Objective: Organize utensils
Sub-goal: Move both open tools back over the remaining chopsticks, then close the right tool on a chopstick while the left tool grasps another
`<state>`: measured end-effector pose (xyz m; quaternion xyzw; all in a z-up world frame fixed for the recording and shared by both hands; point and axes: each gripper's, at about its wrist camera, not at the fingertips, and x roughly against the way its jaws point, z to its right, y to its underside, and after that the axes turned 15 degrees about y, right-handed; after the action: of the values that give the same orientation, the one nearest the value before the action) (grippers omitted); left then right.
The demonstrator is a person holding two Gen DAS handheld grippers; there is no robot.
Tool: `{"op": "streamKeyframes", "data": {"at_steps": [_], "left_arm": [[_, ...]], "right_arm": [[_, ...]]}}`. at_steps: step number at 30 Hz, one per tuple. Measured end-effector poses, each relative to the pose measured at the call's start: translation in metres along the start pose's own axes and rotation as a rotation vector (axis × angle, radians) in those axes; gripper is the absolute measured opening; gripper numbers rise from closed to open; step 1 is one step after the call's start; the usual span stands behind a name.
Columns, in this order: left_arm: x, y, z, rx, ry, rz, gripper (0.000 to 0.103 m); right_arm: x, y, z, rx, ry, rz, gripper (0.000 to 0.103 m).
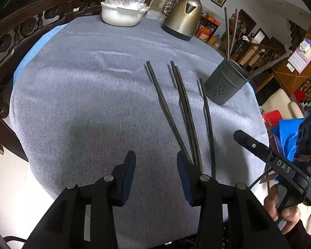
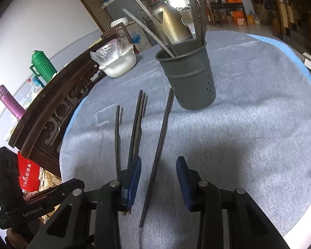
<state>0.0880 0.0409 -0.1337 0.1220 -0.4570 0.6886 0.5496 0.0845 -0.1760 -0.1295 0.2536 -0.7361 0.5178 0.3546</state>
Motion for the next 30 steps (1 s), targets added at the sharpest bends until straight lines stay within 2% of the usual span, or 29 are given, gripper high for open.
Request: {"op": "streamKeyframes", "data": {"at_steps": [6,8,10,15,20,30], "left_arm": [[-0.005,-0.006,0.005,-0.027,-0.022,0.002,0.048],[-0.008,-0.011,0.006,-0.041,-0.023,-0.001,0.048],[-0.016,-0.018,0.008,-0.057,-0.027,-0.020,0.050],[-0.038,-0.027,0.012,-0.063,-0.030,-0.075,0.050],[-0.050,-0.034,0.007,-0.026,-0.052,-0.094,0.050],[-0.068,-0.047,0.004,-0.002,-0.089,-0.110,0.050]], "right_arm": [[-0.004,0.005,-0.004,0.012,-0.007,-0.012,0.038],[-0.005,0.006,-0.006,0.024,-0.004,-0.009,0.035],[-0.007,0.006,-0.009,0.035,0.007,-0.012,0.029],[-0.013,0.007,-0.014,0.067,0.038,-0.024,0.027],[-0.023,0.010,-0.012,0.057,0.037,-0.063,0.026],[-0.028,0.015,-0.024,0.144,0.070,-0.045,0.026]]}}
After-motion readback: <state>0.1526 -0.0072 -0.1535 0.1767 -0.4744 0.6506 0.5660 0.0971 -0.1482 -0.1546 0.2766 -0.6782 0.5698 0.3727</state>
